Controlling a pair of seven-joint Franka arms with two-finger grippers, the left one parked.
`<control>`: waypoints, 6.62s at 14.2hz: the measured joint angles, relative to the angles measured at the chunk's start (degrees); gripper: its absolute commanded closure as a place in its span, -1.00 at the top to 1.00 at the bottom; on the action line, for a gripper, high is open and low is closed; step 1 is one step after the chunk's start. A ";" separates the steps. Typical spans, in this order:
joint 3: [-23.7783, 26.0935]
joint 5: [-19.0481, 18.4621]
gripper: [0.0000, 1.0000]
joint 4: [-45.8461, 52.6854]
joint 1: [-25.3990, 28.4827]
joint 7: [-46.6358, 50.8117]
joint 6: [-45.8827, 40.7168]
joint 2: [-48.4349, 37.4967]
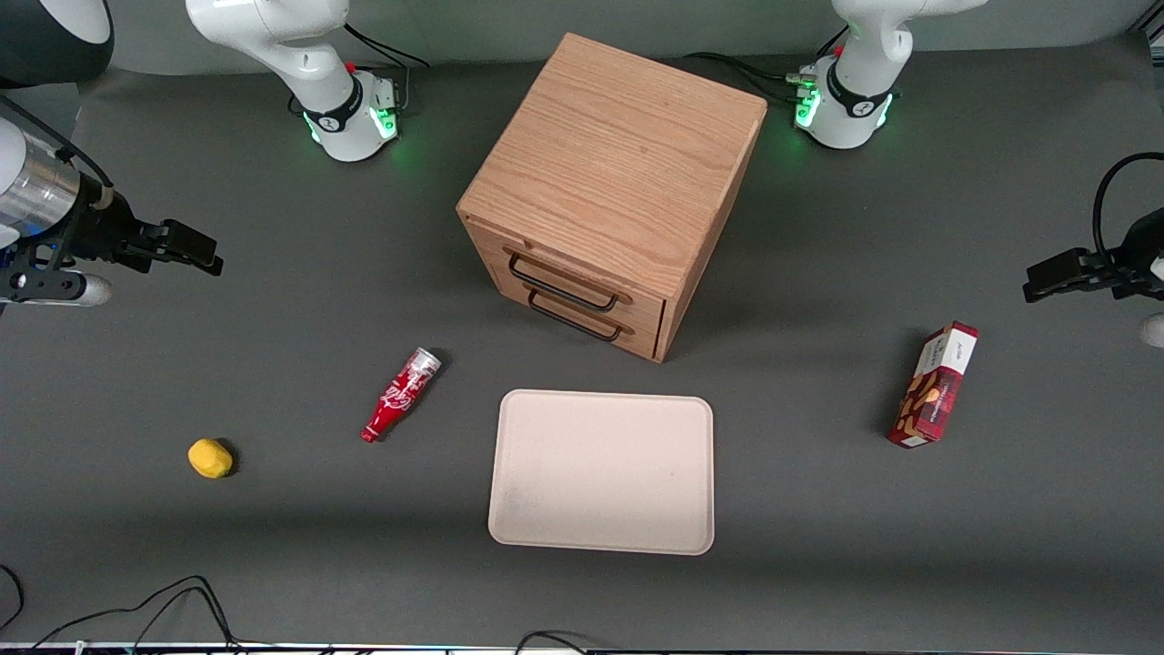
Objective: Place coke bottle on tray
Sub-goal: 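Move the right gripper out toward the red Coca-Cola bottle, then lower the open right gripper over the bottle's body, then close the right gripper around the red bottle, then lift the bottle and swing it upright with the right gripper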
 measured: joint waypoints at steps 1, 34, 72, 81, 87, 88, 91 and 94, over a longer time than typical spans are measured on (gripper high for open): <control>-0.01 0.00 1.00 0.02 -0.03 0.06 0.00 -0.01; 9.47 -2.77 1.00 -15.40 1.13 29.85 46.78 24.43; 9.40 -7.96 -1.00 -20.47 2.48 41.56 54.25 27.68; 9.37 -5.19 -1.00 -3.91 -1.21 27.18 15.66 10.25; 9.44 -1.71 -1.00 14.57 -1.13 21.41 3.33 15.44; 9.73 -1.39 -1.00 17.00 -0.84 21.02 3.32 18.03; 11.37 -0.94 -1.00 26.66 1.96 20.57 4.06 29.02; 11.51 -0.92 -1.00 33.37 7.10 20.66 9.45 38.73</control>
